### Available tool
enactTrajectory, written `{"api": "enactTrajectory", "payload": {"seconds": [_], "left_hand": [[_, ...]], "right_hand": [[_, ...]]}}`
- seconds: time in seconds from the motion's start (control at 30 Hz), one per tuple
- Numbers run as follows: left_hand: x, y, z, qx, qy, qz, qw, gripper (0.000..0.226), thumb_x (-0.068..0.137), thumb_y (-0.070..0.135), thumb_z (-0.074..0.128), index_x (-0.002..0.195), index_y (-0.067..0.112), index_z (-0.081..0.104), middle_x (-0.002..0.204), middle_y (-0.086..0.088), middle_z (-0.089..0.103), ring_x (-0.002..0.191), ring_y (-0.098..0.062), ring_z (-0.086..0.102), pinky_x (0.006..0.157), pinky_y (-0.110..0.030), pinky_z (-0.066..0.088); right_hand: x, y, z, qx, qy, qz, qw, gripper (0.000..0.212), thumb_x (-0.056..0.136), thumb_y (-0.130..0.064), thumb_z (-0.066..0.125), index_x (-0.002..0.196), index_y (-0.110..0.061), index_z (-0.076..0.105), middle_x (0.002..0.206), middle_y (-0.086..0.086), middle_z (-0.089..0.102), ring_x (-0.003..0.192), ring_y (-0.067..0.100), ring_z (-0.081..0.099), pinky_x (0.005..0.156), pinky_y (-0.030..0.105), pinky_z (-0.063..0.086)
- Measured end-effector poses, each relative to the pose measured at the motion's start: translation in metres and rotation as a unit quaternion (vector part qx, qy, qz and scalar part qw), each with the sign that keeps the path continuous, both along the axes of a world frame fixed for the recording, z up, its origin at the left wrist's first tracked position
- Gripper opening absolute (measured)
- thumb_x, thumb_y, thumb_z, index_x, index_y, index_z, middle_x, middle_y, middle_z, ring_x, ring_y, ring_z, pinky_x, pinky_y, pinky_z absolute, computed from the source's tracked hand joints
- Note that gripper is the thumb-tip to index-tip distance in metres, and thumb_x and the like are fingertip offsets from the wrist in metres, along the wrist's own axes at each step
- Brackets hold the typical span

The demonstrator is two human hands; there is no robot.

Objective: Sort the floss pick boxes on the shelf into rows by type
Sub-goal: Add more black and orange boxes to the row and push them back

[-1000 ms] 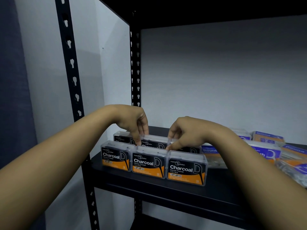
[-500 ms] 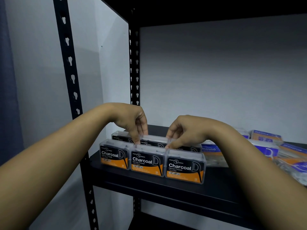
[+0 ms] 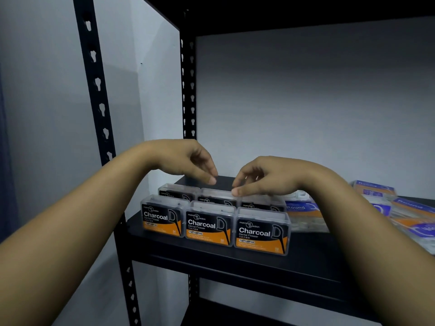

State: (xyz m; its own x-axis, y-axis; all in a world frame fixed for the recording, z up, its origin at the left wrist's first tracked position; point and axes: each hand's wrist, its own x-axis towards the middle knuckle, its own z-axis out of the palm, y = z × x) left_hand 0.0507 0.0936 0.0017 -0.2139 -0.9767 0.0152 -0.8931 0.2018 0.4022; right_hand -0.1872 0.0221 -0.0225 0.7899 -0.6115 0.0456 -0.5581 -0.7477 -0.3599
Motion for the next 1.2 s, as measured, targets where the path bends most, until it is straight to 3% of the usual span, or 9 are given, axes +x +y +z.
{"api": "enactTrajectory", "payload": {"seconds": [0.1,0.2,0.3,0.47,0.7,0.8,0.97,1.2], "left_hand": [[-0.005,0.013,-0.012,-0.057,-0.019,0.024,0.998,0.031,0.093,0.046,0.065,0.119,0.031,0.072,0.109,0.016,0.074,0.101,-0.001,0.067,0.094,-0.025,0.049],[-0.004,0.017,-0.03,-0.046,-0.054,0.065,0.995,0.039,0.1,0.052,0.049,0.131,0.032,0.064,0.129,0.012,0.066,0.118,-0.009,0.06,0.107,-0.034,0.044],[0.001,0.019,-0.043,-0.037,-0.076,0.1,0.991,0.045,0.103,0.053,0.039,0.136,0.032,0.061,0.14,0.008,0.06,0.129,-0.014,0.054,0.113,-0.039,0.038],[-0.001,0.032,-0.055,-0.044,-0.051,0.08,0.995,0.049,0.103,0.058,0.03,0.127,0.031,0.063,0.125,0.008,0.066,0.114,-0.013,0.059,0.106,-0.038,0.044],[-0.005,0.039,-0.073,-0.14,-0.031,0.065,0.988,0.038,0.101,0.061,0.033,0.086,0.038,0.059,0.087,0.013,0.063,0.088,-0.01,0.061,0.083,-0.035,0.049],[-0.008,0.04,-0.08,-0.189,-0.042,0.087,0.977,0.048,0.101,0.06,0.033,0.071,0.031,0.055,0.071,0.009,0.059,0.071,-0.012,0.058,0.069,-0.034,0.047],[-0.014,0.039,-0.085,-0.233,-0.045,0.105,0.966,0.062,0.102,0.058,0.032,0.069,0.013,0.058,0.061,-0.001,0.058,0.058,-0.016,0.054,0.056,-0.034,0.04],[-0.01,0.037,-0.082,-0.23,-0.01,0.075,0.97,0.055,0.105,0.047,0.041,0.073,0.007,0.06,0.062,-0.008,0.057,0.055,-0.015,0.046,0.054,-0.033,0.033]], "right_hand": [[-0.002,0.011,0.002,-0.014,-0.003,-0.018,1.0,0.047,0.084,-0.071,0.063,0.117,-0.038,0.07,0.107,-0.012,0.071,0.092,0.004,0.064,0.084,0.03,0.05],[-0.001,0.026,-0.004,-0.029,0.02,-0.033,0.999,0.065,0.079,-0.081,0.058,0.131,-0.043,0.061,0.12,-0.014,0.066,0.11,0.007,0.062,0.101,0.036,0.049],[-0.001,0.042,-0.011,-0.043,0.047,-0.047,0.997,0.084,0.073,-0.089,0.054,0.145,-0.044,0.048,0.131,-0.012,0.063,0.116,0.009,0.06,0.103,0.036,0.049],[-0.001,0.064,-0.023,-0.08,0.075,-0.063,0.992,0.092,0.075,-0.09,0.051,0.152,-0.041,0.038,0.148,-0.012,0.055,0.132,0.014,0.054,0.094,0.033,0.044],[0.008,0.066,-0.038,-0.11,0.023,-0.075,0.991,0.076,0.078,-0.085,0.055,0.136,-0.035,0.049,0.122,-0.011,0.063,0.111,0.014,0.059,0.095,0.038,0.051],[0.01,0.065,-0.042,-0.103,0.009,-0.077,0.992,0.07,0.076,-0.084,0.057,0.126,-0.036,0.049,0.112,-0.012,0.063,0.103,0.012,0.06,0.089,0.036,0.053],[0.012,0.065,-0.043,-0.106,0.005,-0.074,0.992,0.074,0.073,-0.085,0.062,0.127,-0.035,0.052,0.112,-0.013,0.063,0.101,0.01,0.06,0.088,0.034,0.054],[0.017,0.069,-0.041,-0.125,0.005,-0.083,0.989,0.082,0.064,-0.085,0.07,0.126,-0.033,0.059,0.109,-0.013,0.065,0.101,0.01,0.06,0.088,0.032,0.053]]}}
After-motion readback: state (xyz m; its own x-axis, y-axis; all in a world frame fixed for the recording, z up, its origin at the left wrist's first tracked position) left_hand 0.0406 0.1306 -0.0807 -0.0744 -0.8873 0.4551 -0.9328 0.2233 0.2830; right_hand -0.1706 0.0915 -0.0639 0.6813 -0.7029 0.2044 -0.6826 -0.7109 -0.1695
